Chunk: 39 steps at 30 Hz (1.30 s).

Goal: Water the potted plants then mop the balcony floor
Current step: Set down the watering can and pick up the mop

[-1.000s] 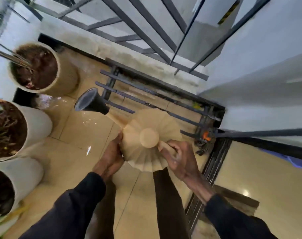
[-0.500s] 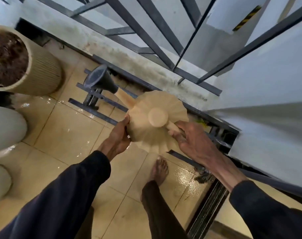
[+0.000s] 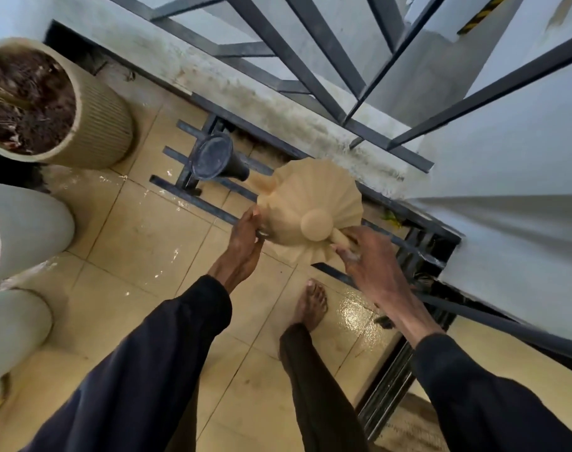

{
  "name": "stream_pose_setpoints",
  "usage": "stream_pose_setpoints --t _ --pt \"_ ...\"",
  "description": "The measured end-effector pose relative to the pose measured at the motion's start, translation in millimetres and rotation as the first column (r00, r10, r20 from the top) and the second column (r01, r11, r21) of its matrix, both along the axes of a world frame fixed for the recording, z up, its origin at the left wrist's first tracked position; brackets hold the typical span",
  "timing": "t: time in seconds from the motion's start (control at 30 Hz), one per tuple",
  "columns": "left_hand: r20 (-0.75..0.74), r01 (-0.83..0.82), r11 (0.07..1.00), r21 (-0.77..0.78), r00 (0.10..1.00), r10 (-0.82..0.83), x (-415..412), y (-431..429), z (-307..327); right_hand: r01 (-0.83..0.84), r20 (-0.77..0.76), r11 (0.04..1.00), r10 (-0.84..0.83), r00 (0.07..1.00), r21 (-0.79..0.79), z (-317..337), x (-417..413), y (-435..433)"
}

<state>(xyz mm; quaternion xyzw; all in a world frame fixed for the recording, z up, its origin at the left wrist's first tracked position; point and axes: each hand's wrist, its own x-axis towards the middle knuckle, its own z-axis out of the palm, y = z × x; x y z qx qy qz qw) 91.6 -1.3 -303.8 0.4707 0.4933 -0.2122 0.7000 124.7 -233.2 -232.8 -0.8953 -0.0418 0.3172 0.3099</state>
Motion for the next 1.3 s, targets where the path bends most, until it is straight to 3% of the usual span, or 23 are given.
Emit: stream_pose_setpoints --t 0.2,0.4,0.63,0.7,0.97,1.3 --pt "0.014 0.031 0.998 -0.056 0.999 -0.030 -28.6 2.9 58.2 0.093 0.072 0.994 -0.089 0.993 -0.059 34.4 -13.6 10.2" --pt "0.027 -0.021 0.997 -0.081 0.999 0.023 -57.9 8.3 133.5 0.300 0.050 0.954 -0.299 0.953 0.002 101.2 -37.9 10.9" --pt "0.146 0.193 0.981 -0.017 0.971 -0.189 -107.3 1.2 273.7 0.364 0.013 0.925 -0.368 0.930 0.103 219.5 -83.0 17.5" --pt "0.191 0.275 0.961 0.007 0.943 -0.271 -123.1 0.9 318.7 0.408 0.005 0.903 -0.412 0.911 0.138 263.6 -96.2 17.7" --pt "0.236 0.327 0.945 0.009 0.918 -0.320 -162.5 11.6 417.4 0.550 -0.001 0.794 -0.570 0.822 0.259 385.8 -155.8 19.5" --pt "0.371 0.542 0.837 0.074 0.764 -0.527 -183.8 10.9 501.3 0.657 0.053 0.615 -0.747 0.663 0.436 497.3 -219.0 -16.5"
